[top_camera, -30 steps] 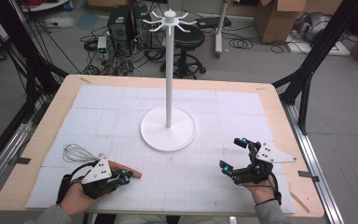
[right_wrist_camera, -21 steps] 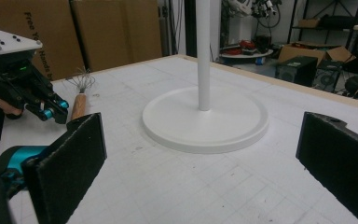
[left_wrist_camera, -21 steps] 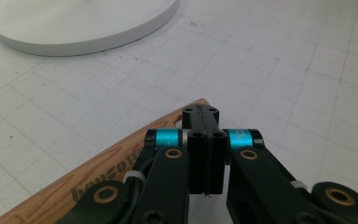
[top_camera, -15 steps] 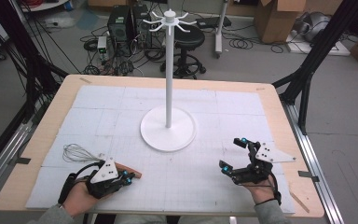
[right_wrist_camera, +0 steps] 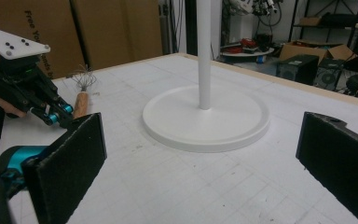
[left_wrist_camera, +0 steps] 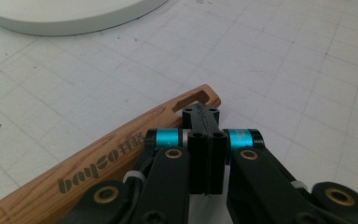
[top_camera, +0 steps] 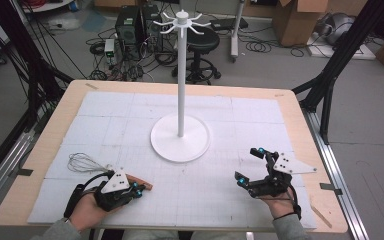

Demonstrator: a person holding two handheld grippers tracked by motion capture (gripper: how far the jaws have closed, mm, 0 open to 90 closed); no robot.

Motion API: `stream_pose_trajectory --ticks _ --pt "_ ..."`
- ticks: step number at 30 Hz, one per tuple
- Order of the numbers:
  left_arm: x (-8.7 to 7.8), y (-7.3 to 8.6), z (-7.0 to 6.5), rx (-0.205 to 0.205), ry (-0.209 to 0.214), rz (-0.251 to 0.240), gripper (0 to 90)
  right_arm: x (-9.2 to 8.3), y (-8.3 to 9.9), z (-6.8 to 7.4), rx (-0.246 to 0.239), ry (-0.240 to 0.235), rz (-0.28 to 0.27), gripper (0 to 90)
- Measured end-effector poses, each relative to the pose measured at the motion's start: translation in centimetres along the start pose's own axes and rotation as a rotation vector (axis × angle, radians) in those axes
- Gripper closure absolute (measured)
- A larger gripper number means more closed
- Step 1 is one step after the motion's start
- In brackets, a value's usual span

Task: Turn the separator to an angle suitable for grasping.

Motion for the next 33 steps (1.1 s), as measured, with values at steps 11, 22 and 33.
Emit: stream_pose_trajectory --ticks 11,22,33 --pt "0.7 -0.6 0.5 -0.028 -0.006 -0.007 90.0 0.1 0.0 0.0 0.004 -0.006 0.001 0.7" --pt "1.3 -1.2 1.2 -0.045 -0.014 -0.012 90.0 0.1 0.1 0.0 0.011 -0.006 0.007 0.7" --pt "2.1 -2.1 2.7 -0.057 -0.047 -0.013 90.0 0.1 0.0 0.0 0.009 -0.007 0.004 0.7"
Point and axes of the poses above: each handheld gripper's, and its own axes: x roughly forward along the jaws, y roughly out of its underside, z roughly to its left, the point moved 8 cm from there along x, roughly forward along the jaws, and after that the axes turned 15 degrees about y, right-handed, at the moved point
